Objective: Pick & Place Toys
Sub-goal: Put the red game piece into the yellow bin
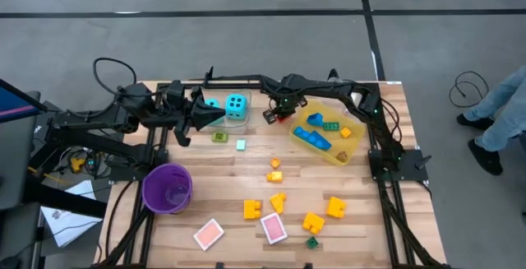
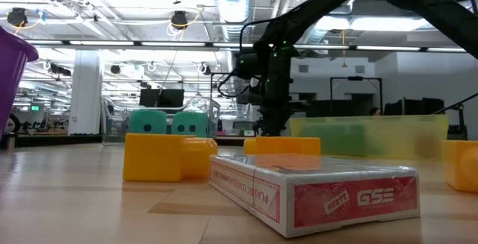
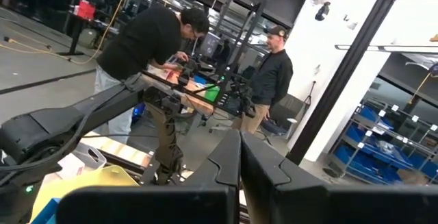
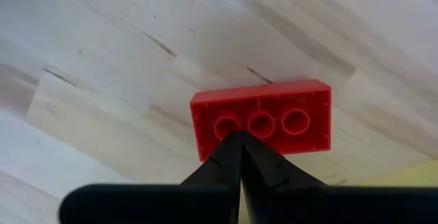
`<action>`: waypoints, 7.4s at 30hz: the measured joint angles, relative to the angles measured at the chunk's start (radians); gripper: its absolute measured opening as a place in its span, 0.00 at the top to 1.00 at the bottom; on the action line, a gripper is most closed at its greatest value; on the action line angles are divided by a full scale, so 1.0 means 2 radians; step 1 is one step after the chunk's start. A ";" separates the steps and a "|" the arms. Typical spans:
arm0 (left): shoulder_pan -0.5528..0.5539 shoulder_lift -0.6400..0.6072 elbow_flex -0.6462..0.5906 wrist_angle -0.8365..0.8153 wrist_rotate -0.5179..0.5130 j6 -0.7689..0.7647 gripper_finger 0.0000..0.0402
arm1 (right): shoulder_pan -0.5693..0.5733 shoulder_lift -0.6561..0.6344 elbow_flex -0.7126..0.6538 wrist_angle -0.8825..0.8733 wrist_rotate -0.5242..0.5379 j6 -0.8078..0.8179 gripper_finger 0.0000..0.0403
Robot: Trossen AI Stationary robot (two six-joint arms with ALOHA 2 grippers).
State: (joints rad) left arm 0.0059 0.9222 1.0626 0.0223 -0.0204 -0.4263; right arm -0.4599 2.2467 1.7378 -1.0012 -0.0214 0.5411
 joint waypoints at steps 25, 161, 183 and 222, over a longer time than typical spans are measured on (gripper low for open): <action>0.000 0.000 0.000 0.000 -0.001 0.001 1.00 | 0.187 0.000 -0.002 0.004 -0.032 0.044 1.00; 0.000 0.004 0.000 -0.043 -0.001 0.013 1.00 | 0.210 0.042 0.080 -0.046 -0.007 0.125 0.34; 0.000 0.004 0.000 -0.020 -0.001 0.010 1.00 | 0.222 0.024 0.039 0.003 -0.018 0.080 0.67; 0.000 0.004 0.000 0.021 -0.043 -0.013 1.00 | 0.187 -0.443 -0.324 -0.079 0.170 0.199 0.66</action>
State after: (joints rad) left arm 0.0067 0.9302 1.0622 0.0636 -0.1071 -0.4526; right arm -0.0851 1.3599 1.0892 -1.1588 0.3191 0.9389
